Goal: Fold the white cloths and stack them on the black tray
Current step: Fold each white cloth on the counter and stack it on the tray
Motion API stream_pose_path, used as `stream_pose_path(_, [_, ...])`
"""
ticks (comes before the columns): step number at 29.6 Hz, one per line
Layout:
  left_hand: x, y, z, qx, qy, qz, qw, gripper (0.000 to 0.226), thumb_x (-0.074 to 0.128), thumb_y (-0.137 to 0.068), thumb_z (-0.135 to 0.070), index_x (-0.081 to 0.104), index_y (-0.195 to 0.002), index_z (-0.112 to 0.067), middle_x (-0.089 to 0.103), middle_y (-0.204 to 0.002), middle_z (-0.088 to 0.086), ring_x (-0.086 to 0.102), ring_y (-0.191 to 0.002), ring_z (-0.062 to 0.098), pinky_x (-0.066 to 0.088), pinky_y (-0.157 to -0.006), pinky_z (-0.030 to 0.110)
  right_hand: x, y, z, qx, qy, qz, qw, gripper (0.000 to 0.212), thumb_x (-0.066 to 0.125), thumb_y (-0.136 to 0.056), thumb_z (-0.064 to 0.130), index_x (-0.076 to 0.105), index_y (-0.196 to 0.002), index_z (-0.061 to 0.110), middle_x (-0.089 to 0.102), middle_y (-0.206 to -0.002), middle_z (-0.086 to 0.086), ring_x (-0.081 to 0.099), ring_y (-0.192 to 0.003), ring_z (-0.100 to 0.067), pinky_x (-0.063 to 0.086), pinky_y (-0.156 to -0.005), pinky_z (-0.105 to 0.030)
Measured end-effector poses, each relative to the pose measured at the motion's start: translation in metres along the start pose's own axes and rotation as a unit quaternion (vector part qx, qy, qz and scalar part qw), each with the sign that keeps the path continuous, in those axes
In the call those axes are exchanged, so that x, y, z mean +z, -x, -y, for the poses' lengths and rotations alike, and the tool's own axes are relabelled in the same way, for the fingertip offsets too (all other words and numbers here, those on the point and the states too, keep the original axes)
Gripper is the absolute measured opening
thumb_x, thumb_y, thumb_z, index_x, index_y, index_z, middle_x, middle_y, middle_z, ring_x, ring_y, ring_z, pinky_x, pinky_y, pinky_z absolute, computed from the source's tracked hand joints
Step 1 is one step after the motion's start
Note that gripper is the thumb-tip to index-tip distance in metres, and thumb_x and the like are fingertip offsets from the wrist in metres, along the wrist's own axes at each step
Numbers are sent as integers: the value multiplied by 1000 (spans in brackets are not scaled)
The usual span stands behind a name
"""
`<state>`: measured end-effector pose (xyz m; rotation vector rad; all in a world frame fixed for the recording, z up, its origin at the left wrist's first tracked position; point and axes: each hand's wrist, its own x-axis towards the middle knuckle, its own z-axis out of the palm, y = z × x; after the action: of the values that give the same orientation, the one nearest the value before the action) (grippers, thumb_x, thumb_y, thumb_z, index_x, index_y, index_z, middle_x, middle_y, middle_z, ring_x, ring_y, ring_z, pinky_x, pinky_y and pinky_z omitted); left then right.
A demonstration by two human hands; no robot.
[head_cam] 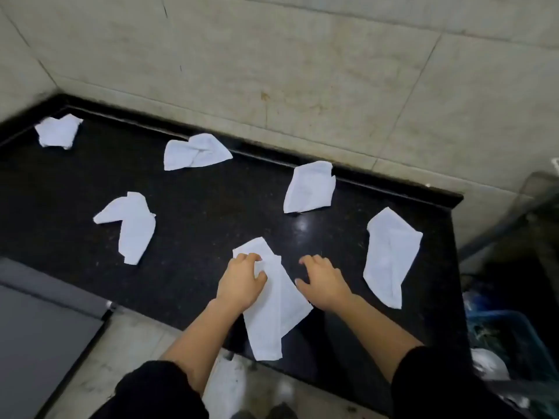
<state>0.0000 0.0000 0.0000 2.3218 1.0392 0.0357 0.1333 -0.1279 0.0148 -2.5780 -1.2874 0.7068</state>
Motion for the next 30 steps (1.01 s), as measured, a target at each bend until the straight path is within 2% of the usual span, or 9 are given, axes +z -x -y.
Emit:
stream_pose_path(7, [17, -36, 2, -3, -36, 54, 998, 45, 55, -92, -21, 47, -137, -20, 44, -142, -2, 36, -132, 19, 48, -94, 35, 25, -12, -7, 37, 2, 52, 998, 33, 56, -91, 31, 49, -120, 16, 49, -123, -4, 47, -115, -23, 42, -97, -39])
stream_pose_path(12, [18, -58, 7, 22, -66, 131, 989, 56, 63, -86, -18, 43, -138, -23, 38, -141, -1, 26, -133, 21, 41, -101, 33, 43, -12, 9, 60, -63, 90, 992, 28, 59, -88, 33, 57, -106, 12, 56, -111, -4, 57, -101, -22, 50, -88, -37])
stream_pose_path(14, [16, -65, 7, 29, -75, 147, 986, 57, 65, -83, -20, 44, -135, -24, 39, -136, 2, 27, -129, 24, 37, -103, 32, 48, -11, 17, 81, -89, 105, 987, 32, 62, -87, 38, 57, -104, 13, 58, -108, -3, 60, -97, -21, 52, -83, -36])
stream_pose_path(19, [10, -80, 9, 32, -96, 168, 981, 51, 67, -77, -24, 47, -125, -23, 56, -113, 1, 38, -116, 25, 40, -96, 37, 57, -17, 31, 165, -157, 95, 969, 55, 71, -81, 44, 51, -120, 12, 62, -115, -3, 62, -104, -22, 51, -81, -30])
stream_pose_path(22, [5, -85, 14, 52, -104, 181, 977, 37, 67, -81, -25, 57, -116, -23, 58, -96, -2, 40, -116, 23, 42, -92, 36, 62, -23, 35, 206, -214, 99, 950, 42, 76, -79, 33, 62, -112, 12, 68, -109, -4, 65, -98, -20, 56, -83, -33])
stream_pose_path(24, [-1, -87, 19, 58, -78, 183, 978, 23, 69, -82, -28, 64, -104, -23, 54, -88, -5, 40, -117, 21, 45, -92, 36, 62, -25, 37, 221, -238, 99, 940, 30, 76, -79, 27, 68, -102, 9, 70, -102, -5, 65, -89, -17, 55, -74, -28])
stream_pose_path(26, [-10, -90, 25, 59, -26, 184, 981, 17, 74, -80, -31, 66, -93, -23, 54, -96, -4, 36, -115, 16, 45, -91, 33, 61, -25, 37, 224, -266, 105, 932, 29, 77, -78, 25, 68, -97, 6, 68, -98, -5, 62, -84, -16, 49, -65, -22])
stream_pose_path(28, [-23, -93, 27, 55, 46, 178, 981, 18, 80, -75, -31, 66, -82, -24, 56, -104, -4, 39, -111, 11, 43, -88, 29, 59, -24, 37, 216, -292, 123, 924, 32, 79, -76, 26, 68, -98, 6, 68, -101, -6, 63, -90, -18, 52, -72, -26])
stream_pose_path(30, [-38, -97, 28, 31, 145, 166, 975, 17, 83, -72, -28, 69, -76, -18, 67, -100, -2, 58, -102, 13, 48, -83, 29, 53, -22, 36, 203, -295, 151, 921, 36, 81, -72, 29, 66, -98, 7, 66, -101, -4, 62, -93, -19, 52, -74, -28])
